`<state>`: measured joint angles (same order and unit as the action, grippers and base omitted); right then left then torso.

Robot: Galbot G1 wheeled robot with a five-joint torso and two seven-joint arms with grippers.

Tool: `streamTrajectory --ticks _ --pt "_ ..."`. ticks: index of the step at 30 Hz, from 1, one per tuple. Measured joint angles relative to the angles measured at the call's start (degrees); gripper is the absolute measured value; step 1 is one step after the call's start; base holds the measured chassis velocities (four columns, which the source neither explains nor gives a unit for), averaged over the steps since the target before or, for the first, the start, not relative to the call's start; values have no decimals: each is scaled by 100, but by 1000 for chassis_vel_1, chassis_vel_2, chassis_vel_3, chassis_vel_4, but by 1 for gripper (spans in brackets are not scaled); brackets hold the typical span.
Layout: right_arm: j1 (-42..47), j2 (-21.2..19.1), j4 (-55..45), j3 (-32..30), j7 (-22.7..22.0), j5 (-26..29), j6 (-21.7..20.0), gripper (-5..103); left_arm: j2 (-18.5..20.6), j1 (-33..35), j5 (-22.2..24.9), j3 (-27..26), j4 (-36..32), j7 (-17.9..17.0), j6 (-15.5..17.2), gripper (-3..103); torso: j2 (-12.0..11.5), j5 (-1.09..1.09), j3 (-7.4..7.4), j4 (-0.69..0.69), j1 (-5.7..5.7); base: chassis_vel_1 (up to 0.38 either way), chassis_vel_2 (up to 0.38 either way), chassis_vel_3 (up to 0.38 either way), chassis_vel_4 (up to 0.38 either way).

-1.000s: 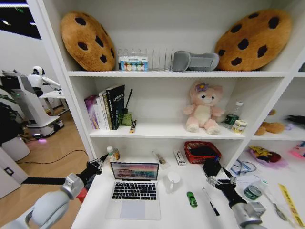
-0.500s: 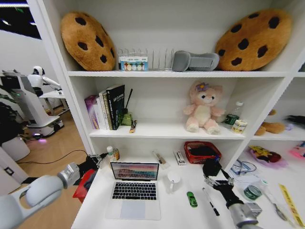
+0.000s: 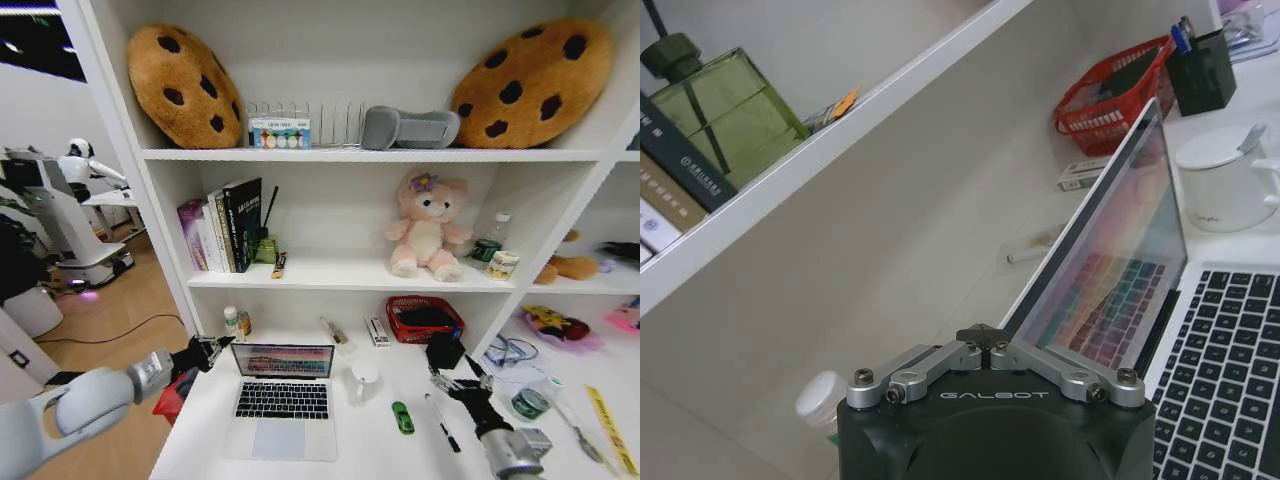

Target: Organize the objects on the table.

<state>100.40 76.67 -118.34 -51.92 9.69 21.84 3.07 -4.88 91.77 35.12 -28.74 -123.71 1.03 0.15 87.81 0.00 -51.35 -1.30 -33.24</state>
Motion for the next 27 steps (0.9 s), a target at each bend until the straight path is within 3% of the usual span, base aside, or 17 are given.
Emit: streamTrajectory --ticks 10,14,15,16,18,20,22,27 --pt "89 -48 -116 -103 -41 64 -18 100 -364 327 -668 71 -435 -17 -247 0 0 0 0 0 0 0 0 0 0" --pt "134 -78 -160 -167 -43 112 -18 100 -368 360 -458 -147 -514 -17 -241 0 0 -3 0 2 0 0 0 0 0" --pt "150 -89 -166 -198 -45 137 -18 100 -211 276 -123 -455 -520 9 -216 0 0 0 0 1 0 0 0 0 0" --pt "150 -89 -166 -198 -45 137 -18 100 -211 276 -123 -455 -520 9 -216 0 0 0 0 1 0 0 0 0 0" --pt "172 -90 -167 -224 -48 162 -15 100 236 -36 670 -881 -354 78 -156 0 1 0 0 -1 0 0 0 0 0" --pt "176 -88 -167 -224 -49 163 -14 100 345 -82 757 -928 -291 100 -164 0 1 0 0 -1 0 0 0 0 0" --pt "184 -77 -165 -207 -53 151 -7 100 887 -184 939 -1053 70 247 -287 0 0 2 0 -2 0 0 0 0 0" --pt "184 -73 -164 -208 -59 146 -4 100 1434 -3 854 -1029 325 388 -424 0 0 1 0 -1 0 0 0 0 0"
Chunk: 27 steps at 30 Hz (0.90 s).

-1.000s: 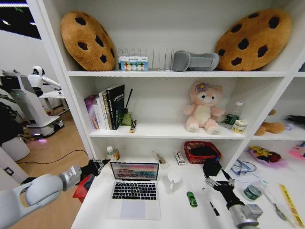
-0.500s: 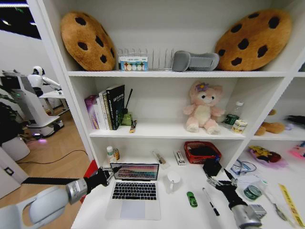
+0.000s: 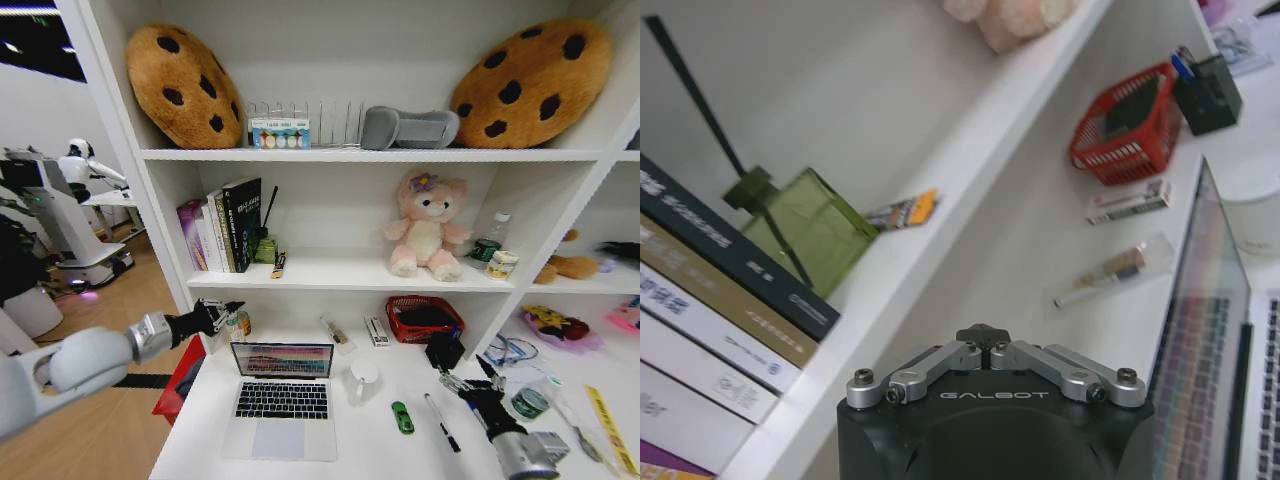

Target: Organize the objects on the table.

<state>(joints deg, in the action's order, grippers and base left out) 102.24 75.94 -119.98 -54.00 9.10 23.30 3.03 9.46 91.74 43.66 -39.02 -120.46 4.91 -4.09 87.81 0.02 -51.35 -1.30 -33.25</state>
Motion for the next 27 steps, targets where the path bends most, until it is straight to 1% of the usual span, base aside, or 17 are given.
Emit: streamTrajectory --ticks 1,7,9,13,14,15,16,17,18,19,21,22,24,26,27 --pt "3 -4 13 -26 -1 10 2 100 104 95 -114 58 0 41 -22 0 0 -2 0 0 0 0 0 0 0" --pt "4 -5 15 -29 -2 12 3 100 111 102 -123 62 -2 44 -23 0 0 -3 0 0 0 0 0 0 0" --pt "10 -20 77 -102 -5 66 15 100 218 260 -302 159 -55 79 -33 0 0 -2 0 0 0 0 0 0 0" --pt "7 -32 132 -130 -8 94 25 100 298 363 -368 191 -31 81 -39 0 0 -2 0 1 0 0 0 0 0" --pt "-20 -28 159 -118 -18 98 26 100 497 580 -307 -98 130 101 -108 0 0 -9 0 5 1 0 0 0 0" --pt "-51 9 205 -35 -63 41 26 100 1147 1543 -128 -1037 389 109 -197 0 1 3 0 1 0 0 0 0 0" --pt "-51 9 205 -35 -63 41 26 100 1147 1543 -128 -1037 389 109 -197 0 1 3 0 1 0 0 0 0 0" --pt "-59 20 218 -28 -72 35 26 100 1334 1862 -100 -1335 445 106 -198 0 1 -5 0 0 0 0 0 0 0" --pt "-73 31 243 -37 -84 40 26 100 1574 2339 -88 -1781 507 82 -189 0 0 3 0 -2 0 0 0 0 0" --pt "-70 28 273 -116 -88 95 31 100 1789 2830 -94 -2161 574 53 -142 0 0 -2 -1 -2 -1 0 0 0 0" --pt "-62 12 300 -185 -89 156 42 100 1856 2964 -92 -2233 615 46 -125 0 0 -5 -1 -2 -1 0 0 0 0" --pt "-61 0 329 -218 -89 188 50 100 1874 2968 -92 -2221 628 46 -124 0 0 0 0 -1 0 0 0 0 0" --pt "-64 -9 355 -237 -90 207 55 100 1878 2944 -97 -2168 631 51 -125 0 0 2 0 -1 0 0 0 0 0" --pt "-101 -21 426 -245 -98 224 65 100 1811 2843 -172 -1969 588 65 -129 0 0 -1 0 1 0 0 0 0 0" --pt "-101 -21 426 -245 -98 224 65 100 1811 2843 -172 -1969 588 65 -129 0 0 -1 0 1 0 0 0 0 0"
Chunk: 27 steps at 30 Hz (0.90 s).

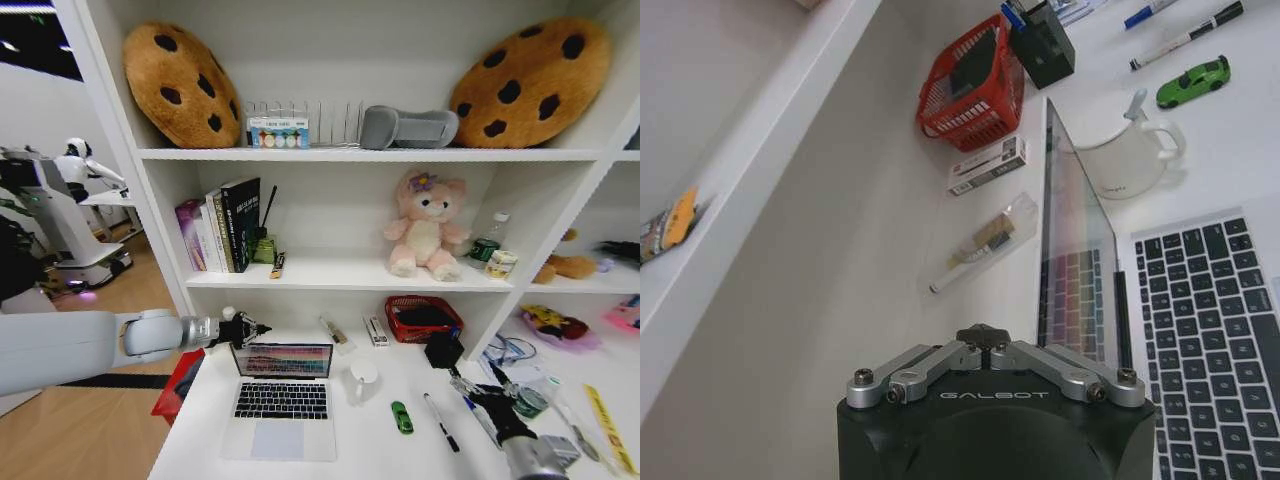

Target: Organize the objects on the table.

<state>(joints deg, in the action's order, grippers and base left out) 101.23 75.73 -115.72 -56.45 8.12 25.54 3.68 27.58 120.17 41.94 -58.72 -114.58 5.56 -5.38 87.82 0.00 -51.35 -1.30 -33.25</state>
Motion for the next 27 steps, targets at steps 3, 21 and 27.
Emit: streamTrajectory --ticks 3,21,27 --pt "-50 12 8 65 -10 -18 0 100 -166 -23 -157 127 -140 -1 1 0 0 1 0 0 0 0 0 0 0" --pt "-8 66 -193 259 -95 -145 -23 100 -2041 209 -2010 1565 -1246 -275 131 0 0 -2 0 0 1 0 0 0 0" --pt "50 68 -257 292 -119 -215 -47 100 -3121 447 -2898 2220 -1033 -180 -23 0 0 -2 1 2 1 0 0 0 0"
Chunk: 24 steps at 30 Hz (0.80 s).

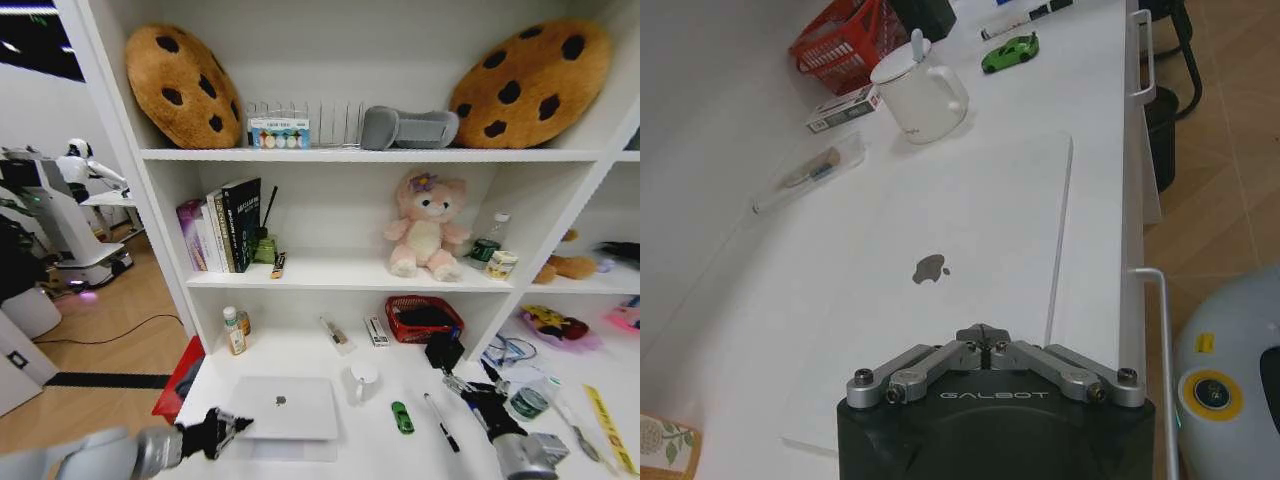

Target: Organize the objects on the table.

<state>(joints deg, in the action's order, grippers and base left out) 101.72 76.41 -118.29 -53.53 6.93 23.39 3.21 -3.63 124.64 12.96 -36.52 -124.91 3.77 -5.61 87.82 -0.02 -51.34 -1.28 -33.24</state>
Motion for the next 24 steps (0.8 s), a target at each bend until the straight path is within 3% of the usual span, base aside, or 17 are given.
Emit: streamTrajectory --ticks 8,10,11,13,14,16,17,19,20,22,24 --pt "-8 14 -104 141 -11 -139 -56 100 -657 -193 151 126 -144 -139 46 -3 0 3 -1 -2 0 0 0 0 0" --pt "28 8 -142 141 -12 -144 -63 100 -1041 -332 392 24 -159 -194 42 8 0 2 -1 -3 0 0 0 0 0" --pt "28 8 -142 141 -12 -144 -63 100 -1041 -332 392 24 -159 -194 42 8 0 2 -1 -3 0 0 0 0 0" --pt "71 -28 -148 115 -13 -144 -65 100 -1619 -501 733 -93 -216 -231 42 18 0 2 0 -2 0 0 0 0 0" --pt "71 -28 -148 115 -13 -144 -65 100 -1619 -501 733 -93 -216 -231 42 18 0 2 0 -2 0 0 0 0 0" --pt "77 -58 -149 92 -13 -137 -77 100 -2341 -698 982 -120 -213 -271 67 29 0 3 0 -2 0 0 0 0 0" --pt "77 -58 -149 92 -13 -137 -77 100 -2341 -698 982 -120 -213 -271 67 29 0 3 0 -2 0 0 0 0 0" --pt "95 -93 -175 81 -13 -127 -94 100 -3094 -929 1270 -164 -145 -321 72 40 0 1 0 0 0 0 0 0 0" --pt "95 -93 -175 81 -13 -127 -94 100 -3094 -929 1270 -164 -145 -321 72 40 0 1 0 0 0 0 0 0 0" --pt "133 -140 -221 67 -12 -115 -105 100 -3800 -1152 1584 -313 -20 -372 73 50 0 3 0 -1 0 0 0 0 0" --pt "148 -156 -236 61 -9 -111 -107 100 -4033 -1237 1681 -380 24 -388 73 56 0 2 0 -1 0 0 0 0 0"
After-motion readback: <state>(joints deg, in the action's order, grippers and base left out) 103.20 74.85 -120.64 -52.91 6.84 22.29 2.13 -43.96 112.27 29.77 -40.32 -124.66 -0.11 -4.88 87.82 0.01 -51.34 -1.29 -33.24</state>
